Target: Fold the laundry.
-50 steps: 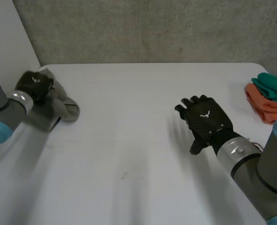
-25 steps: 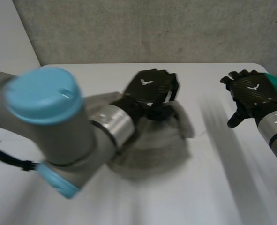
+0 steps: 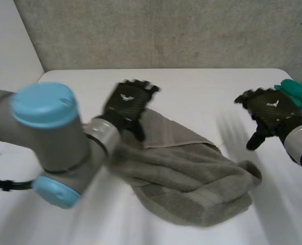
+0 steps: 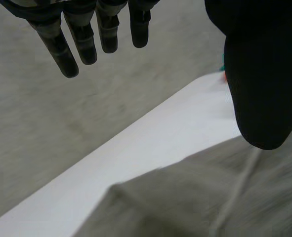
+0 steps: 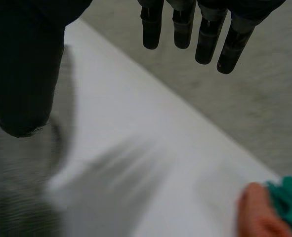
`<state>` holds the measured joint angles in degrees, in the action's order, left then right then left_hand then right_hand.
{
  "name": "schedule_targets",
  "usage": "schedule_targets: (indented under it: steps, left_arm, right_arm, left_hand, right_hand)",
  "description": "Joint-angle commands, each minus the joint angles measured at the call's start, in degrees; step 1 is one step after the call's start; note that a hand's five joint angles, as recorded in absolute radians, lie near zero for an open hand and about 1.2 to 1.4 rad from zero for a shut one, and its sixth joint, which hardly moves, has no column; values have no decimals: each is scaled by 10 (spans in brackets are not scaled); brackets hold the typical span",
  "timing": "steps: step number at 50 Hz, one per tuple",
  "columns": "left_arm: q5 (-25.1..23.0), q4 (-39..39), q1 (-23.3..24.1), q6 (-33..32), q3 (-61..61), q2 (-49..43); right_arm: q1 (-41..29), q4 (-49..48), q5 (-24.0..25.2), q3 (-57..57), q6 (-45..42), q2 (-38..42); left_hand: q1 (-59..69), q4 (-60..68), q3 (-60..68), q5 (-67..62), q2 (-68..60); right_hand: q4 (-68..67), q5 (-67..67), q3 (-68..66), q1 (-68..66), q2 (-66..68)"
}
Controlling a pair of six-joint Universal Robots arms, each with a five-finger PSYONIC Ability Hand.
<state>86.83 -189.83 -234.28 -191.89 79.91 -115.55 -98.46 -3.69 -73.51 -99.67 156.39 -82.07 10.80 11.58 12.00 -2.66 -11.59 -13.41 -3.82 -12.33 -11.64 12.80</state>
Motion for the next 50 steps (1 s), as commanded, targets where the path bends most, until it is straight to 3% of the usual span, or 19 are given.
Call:
schedule_targets:
  steps: [1, 6, 10, 19, 24, 28, 30, 32, 41, 50]
  left_arm:
    - [-86, 64, -105, -53, 22, 12]
    - [-170, 100, -133, -85, 25, -2]
    - [-203, 101, -131, -89, 21, -41]
    - [-207, 97, -91, -89, 0, -99]
    - [-201, 97, -69, -89, -24, -131]
    - [-189, 97, -62, -89, -41, -151]
    - [-174, 97, -54, -89, -55, -162]
    - [-158, 97, -49, -89, -66, -168]
    - [-17, 75, -45, -88, -140, -131]
    - [12, 35, -46, -60, -98, 35]
  right_arm:
    - [-13, 184, 44, 23, -32, -12]
    - [-32, 192, 32, -9, -88, -7]
    - [-33, 173, 30, -40, -109, -5]
    - [-32, 83, 8, -108, -114, 10]
    - [-34, 50, -12, -129, -115, 22]
    - [-37, 21, -16, -137, -115, 25]
    - [-38, 3, -18, -135, -116, 32]
    - [-38, -12, -18, -127, -121, 39]
    - [-45, -38, -35, -11, -161, 56]
    - [-103, -106, -88, 121, -158, 40]
  left_hand:
    - [4, -4, -8, 14, 4]
    - [13, 5, 1, 6, -5]
    - [19, 12, 7, -1, -11]
    - [115, 107, 103, -96, -107]
    - [199, 191, 187, -181, -191]
    - [384, 376, 372, -365, -376]
    - [584, 576, 572, -565, -576]
    - [692, 684, 680, -673, -684]
    - [692, 684, 680, -673, -684]
    - [692, 684, 680, -673, -684]
  right_hand:
    - [34, 38, 23, 16, -28]
    - [34, 38, 23, 16, -28]
    - [34, 38, 23, 16, -28]
    - [34, 38, 23, 16, -28]
    - [-54, -50, -65, -72, 60]
    - [-237, -233, -248, -255, 243]
    - [-467, -463, -478, -485, 473]
    - [-665, -661, -676, -683, 671]
    - [-666, -662, -677, -684, 672]
    - [-666, -662, -677, -684, 672]
